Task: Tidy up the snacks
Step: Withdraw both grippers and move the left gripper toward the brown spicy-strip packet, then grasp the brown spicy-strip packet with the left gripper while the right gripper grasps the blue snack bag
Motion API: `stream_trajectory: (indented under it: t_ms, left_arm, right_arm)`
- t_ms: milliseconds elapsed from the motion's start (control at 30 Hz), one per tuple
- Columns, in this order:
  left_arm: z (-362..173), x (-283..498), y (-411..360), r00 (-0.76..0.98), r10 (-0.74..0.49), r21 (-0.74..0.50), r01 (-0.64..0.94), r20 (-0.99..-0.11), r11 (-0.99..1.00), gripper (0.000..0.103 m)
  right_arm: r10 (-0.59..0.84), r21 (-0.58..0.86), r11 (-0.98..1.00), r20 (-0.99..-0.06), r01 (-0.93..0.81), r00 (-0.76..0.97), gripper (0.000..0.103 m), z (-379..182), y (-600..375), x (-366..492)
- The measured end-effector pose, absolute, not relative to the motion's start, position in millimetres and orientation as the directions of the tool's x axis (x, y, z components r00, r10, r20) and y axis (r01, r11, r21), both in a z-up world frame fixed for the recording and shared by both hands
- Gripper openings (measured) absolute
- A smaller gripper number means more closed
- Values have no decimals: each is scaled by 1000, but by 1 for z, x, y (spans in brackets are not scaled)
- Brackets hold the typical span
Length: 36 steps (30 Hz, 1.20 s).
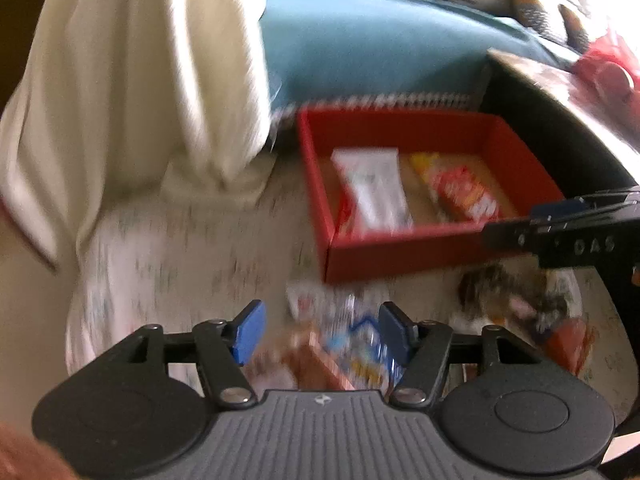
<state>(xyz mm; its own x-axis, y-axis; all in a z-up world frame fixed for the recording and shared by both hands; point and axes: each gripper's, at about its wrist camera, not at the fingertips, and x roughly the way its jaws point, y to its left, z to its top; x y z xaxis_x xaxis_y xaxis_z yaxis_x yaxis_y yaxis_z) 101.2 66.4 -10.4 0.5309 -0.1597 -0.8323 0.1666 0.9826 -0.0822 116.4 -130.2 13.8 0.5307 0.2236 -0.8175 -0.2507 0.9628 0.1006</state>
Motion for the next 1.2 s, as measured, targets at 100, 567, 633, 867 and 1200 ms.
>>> stream_trajectory:
  t_ms: [100, 567, 633, 867, 1200]
  left_arm:
    - [-29, 91, 77, 466, -166, -145, 81, -869, 986, 56]
    - [-70, 92, 69, 413, -82, -155, -145, -907, 977, 70]
    - [-72, 93, 70, 424, -76, -162, -171, -903, 972, 71]
    - [-66, 82, 81, 436, -82, -164, -153, -896, 975, 58]
    - [-57, 60, 105, 454, -157, -236, -121, -877, 964, 36]
  right_arm:
    - [229, 93, 957, -827, -276, 513, 77, 11, -121, 115]
    - [269, 110, 940, -822, -324, 501, 78, 14, -113, 107]
    - [269, 108, 939, -824, -328, 499, 78, 13, -112, 106]
    - [271, 104, 930, -843, -353, 465, 78, 3, -102, 106]
    - [268, 94, 894, -895, -437, 356, 78, -33, -53, 102]
